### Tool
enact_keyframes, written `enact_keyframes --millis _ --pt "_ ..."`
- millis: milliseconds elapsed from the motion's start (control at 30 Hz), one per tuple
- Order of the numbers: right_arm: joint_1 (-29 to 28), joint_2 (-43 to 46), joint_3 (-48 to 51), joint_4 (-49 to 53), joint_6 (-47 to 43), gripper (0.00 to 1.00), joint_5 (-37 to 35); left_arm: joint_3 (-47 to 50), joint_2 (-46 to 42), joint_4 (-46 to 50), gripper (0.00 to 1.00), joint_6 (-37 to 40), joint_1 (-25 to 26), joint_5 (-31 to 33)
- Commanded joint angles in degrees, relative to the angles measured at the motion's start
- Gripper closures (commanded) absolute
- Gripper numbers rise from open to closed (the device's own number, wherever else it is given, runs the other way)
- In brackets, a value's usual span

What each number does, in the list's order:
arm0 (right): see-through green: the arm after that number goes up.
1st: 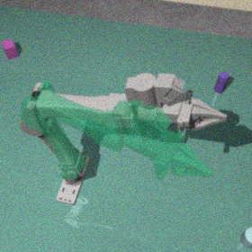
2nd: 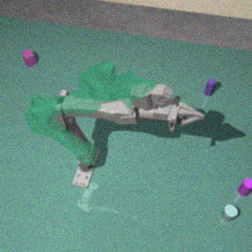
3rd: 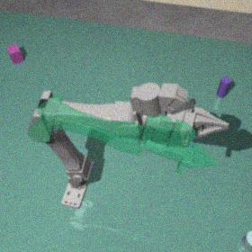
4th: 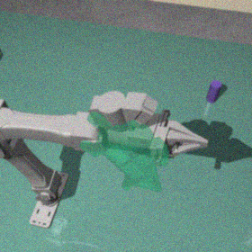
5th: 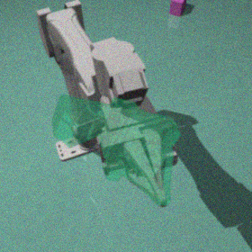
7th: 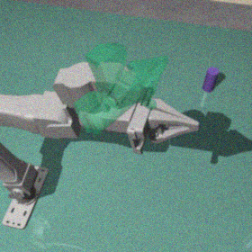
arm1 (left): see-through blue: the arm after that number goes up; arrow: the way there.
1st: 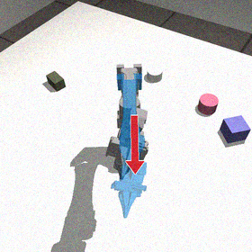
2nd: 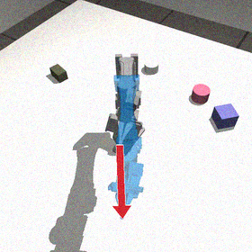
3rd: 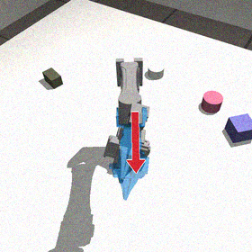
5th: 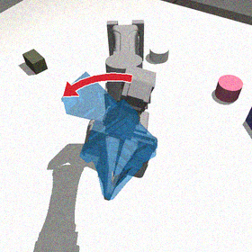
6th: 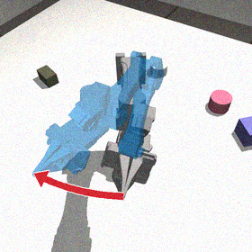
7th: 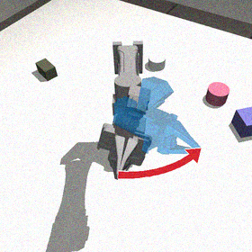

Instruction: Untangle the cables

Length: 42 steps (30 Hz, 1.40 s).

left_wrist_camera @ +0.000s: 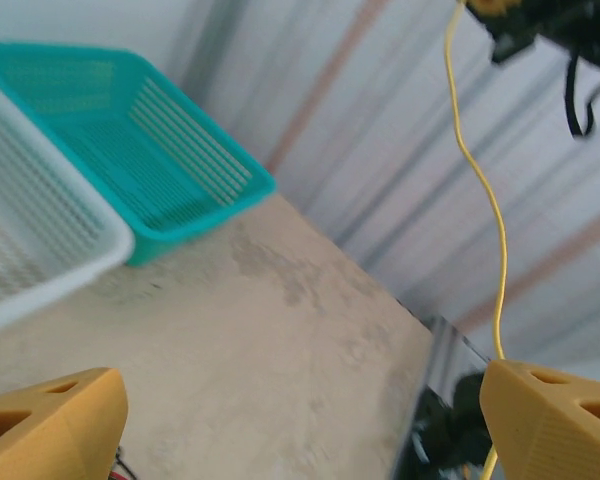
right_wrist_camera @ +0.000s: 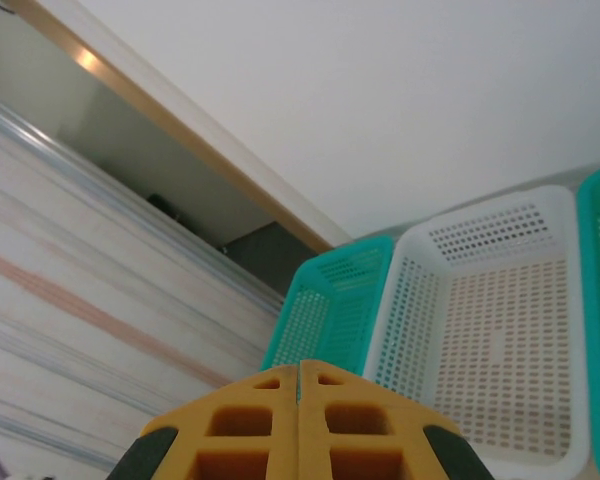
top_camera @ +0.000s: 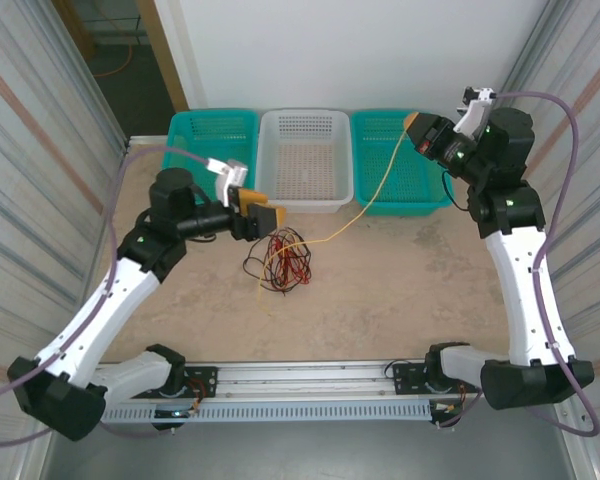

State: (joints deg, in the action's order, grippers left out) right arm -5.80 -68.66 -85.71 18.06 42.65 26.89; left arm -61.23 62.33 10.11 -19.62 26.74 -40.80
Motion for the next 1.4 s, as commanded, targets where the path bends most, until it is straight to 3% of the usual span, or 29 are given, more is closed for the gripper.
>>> enact_keyframes --millis 0,200,433,633,733,900,1167,1367 --pt "-0.6 -0.8 0.1 -4.9 3.3 1.0 2.9 1.5 0.8 -2.9 0.08 2.5 1.7 -8.2" --pt "-1.6 -2.7 -0.3 -5.7 3.7 1.0 3.1 6.8 1.2 -12.8 0.09 -4.7 2.0 -12.1" --pt "-2.5 -3.6 0.0 -7.0 4.6 1.0 2.3 5.7 3.2 -7.8 0.21 -1.1 2.8 -12.1" --pt "-2.5 -3.6 1.1 -7.5 4.4 1.0 0.5 6.3 4.2 -9.0 0.41 -3.2 3.0 -13.9" --pt "-2.5 -4.0 1.4 -8.0 4.6 1.0 0.5 6.6 4.1 -9.4 0.43 -4.0 3.0 -14.3" --pt "-2.5 -4.9 1.9 -8.1 4.4 1.0 0.1 6.8 3.8 -11.4 0.38 -5.6 3.1 -16.6" --pt "-2.5 -5.4 2.4 -9.0 4.5 1.0 -0.5 5.9 6.8 -7.7 0.61 -3.7 4.9 -16.1" --pt "-1.8 -5.9 2.6 -9.7 5.1 1.0 -0.4 5.2 7.4 -6.6 0.66 -2.9 5.4 -15.5"
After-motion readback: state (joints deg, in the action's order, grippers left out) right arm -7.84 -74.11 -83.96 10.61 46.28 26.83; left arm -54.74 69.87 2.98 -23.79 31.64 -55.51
